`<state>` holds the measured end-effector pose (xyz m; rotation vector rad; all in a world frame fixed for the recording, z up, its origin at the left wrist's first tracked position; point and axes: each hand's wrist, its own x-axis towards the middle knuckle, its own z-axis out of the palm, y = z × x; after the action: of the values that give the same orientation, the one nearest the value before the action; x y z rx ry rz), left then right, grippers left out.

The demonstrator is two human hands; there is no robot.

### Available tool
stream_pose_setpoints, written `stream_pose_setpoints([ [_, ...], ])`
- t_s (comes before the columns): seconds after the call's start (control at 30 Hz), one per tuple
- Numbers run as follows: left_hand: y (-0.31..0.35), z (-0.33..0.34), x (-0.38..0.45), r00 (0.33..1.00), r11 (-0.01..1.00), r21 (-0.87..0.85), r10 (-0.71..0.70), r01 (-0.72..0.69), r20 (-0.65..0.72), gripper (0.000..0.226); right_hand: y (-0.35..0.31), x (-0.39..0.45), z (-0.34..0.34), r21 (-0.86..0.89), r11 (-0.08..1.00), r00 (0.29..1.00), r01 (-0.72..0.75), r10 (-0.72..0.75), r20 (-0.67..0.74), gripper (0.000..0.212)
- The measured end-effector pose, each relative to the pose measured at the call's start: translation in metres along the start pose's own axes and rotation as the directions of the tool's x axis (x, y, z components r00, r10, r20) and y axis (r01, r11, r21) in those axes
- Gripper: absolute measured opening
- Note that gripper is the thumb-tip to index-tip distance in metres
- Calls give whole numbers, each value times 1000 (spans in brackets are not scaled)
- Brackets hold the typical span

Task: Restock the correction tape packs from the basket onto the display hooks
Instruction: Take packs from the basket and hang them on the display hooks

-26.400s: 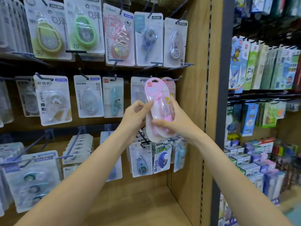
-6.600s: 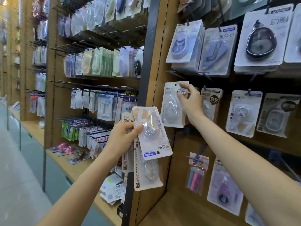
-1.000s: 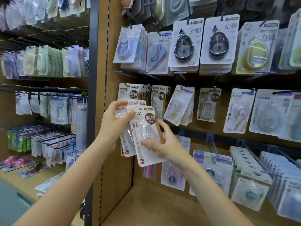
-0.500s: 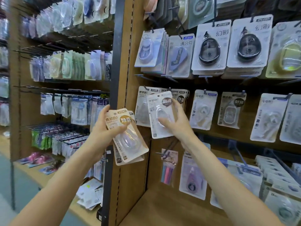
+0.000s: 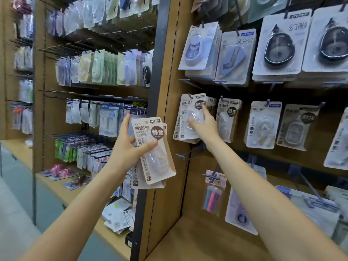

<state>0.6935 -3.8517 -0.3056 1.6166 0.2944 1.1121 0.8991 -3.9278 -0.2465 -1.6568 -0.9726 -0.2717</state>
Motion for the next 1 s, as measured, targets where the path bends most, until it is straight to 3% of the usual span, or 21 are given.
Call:
stream_pose_setpoints([
  [0.13, -2, 2, 0, 999, 997, 62, 50, -50, -3, 95, -5, -9, 0, -349, 937, 999, -18, 35, 42, 70],
  [0.2, -3, 5, 0, 998, 997, 56, 59, -59, 2, 94, -9, -25, -6, -474, 879, 996, 53, -82, -41, 60],
  [0.27, -2, 8, -1, 998, 997, 34, 68, -68, 6, 92, -15, -50, -16, -372, 913, 983, 166, -183, -10, 56],
  [0.33, -1, 15, 0, 998, 998, -13, 65, -65, 9, 89, -23, -81, -24, -68, 988, 947, 139, -112, 300, 69],
  [0.37, 0, 20, 0, 999, 997, -50, 51, -51, 11, 87, -27, -95, -26, 34, 996, 884, 80, -87, 459, 77],
  [0.43, 3, 32, -1, 999, 991, -133, 15, -10, 34, 77, -21, -106, -27, 117, 992, 825, 50, -107, 555, 83],
  [0.57, 7, 39, -1, 973, 942, -314, -43, 115, 228, 35, -7, -97, -39, 233, 972, 942, 33, -108, 318, 76],
  [0.67, 6, 40, -1, 950, 909, -395, -6, 135, 312, 35, 0, -95, -50, 246, 967, 972, 69, -121, 200, 78],
  [0.87, 6, 54, 5, 965, 937, -336, -4, 94, 261, 39, 4, -97, -69, 157, 974, 985, 160, -168, 35, 86],
  [1.0, 5, 54, 6, 981, 951, -290, -50, 104, 187, 36, 17, -91, -97, 118, 987, 988, 111, -96, -123, 80],
])
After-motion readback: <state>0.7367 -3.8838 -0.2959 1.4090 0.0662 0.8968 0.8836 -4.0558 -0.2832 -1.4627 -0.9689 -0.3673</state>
